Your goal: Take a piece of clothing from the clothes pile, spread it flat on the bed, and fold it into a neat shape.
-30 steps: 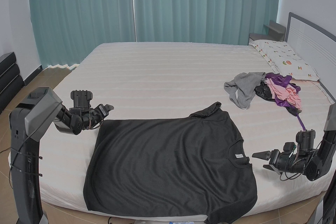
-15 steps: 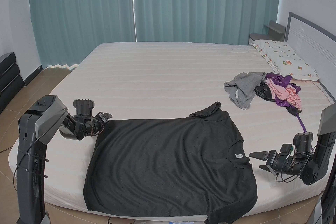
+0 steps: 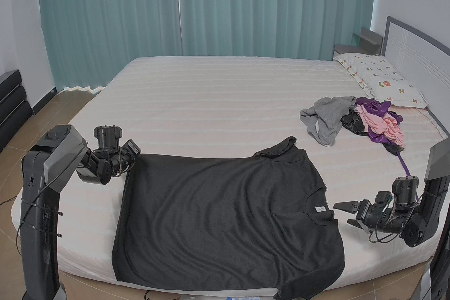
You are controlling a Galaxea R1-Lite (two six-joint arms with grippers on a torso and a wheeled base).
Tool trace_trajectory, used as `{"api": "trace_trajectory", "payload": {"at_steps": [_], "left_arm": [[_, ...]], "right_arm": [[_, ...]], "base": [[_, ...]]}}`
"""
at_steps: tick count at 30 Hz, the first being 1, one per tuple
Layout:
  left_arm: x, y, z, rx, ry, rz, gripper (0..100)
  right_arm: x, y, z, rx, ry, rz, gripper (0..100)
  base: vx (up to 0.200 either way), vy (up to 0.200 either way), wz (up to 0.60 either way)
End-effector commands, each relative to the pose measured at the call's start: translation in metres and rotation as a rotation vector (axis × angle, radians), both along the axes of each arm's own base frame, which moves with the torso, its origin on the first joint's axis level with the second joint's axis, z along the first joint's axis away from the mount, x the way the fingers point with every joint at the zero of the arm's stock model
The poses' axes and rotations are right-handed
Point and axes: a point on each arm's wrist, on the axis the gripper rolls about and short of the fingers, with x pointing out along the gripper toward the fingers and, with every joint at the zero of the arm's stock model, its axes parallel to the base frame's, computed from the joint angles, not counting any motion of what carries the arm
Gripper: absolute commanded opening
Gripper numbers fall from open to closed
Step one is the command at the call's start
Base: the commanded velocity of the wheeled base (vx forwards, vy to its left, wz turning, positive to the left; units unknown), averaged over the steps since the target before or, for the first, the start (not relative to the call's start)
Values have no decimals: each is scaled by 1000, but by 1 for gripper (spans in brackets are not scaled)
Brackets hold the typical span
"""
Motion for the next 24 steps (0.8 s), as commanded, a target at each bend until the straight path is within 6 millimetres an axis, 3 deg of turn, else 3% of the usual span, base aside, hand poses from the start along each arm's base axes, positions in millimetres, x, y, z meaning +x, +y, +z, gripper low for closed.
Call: {"api": "trace_trajectory", "payload": {"at_steps": [1,5,11,12,13,16,17,20,24], "left_arm": [[3,3,6,-14,-71,49,0],[2,4,12,-20,-81,53,0],[2,4,9,-22,-72,56,0],[2,4,8,-22,-70,56,0],[0,3,5,-23,-60,52,0],[-3,3,1,-30,-41,42,0],[-3,3,1,-31,-41,43,0],[-4,3,0,-32,-38,43,0],[-7,3,-2,-47,-22,51,0]], "right_arm": [[10,3,2,-19,-38,-8,100],[29,12,2,-52,-84,-19,100],[82,39,3,-125,-186,-49,100],[83,40,3,-125,-187,-47,100],[99,45,3,-127,-189,-45,100],[127,50,-3,-132,-180,-42,100],[129,50,-4,-133,-178,-42,100],[161,54,-20,-142,-137,-41,100],[186,55,-22,-143,-122,-46,100]], "base": [[0,0,0],[0,0,0],[0,0,0],[0,0,0],[0,0,0],[0,0,0],[0,0,0],[0,0,0],[0,0,0]]}}
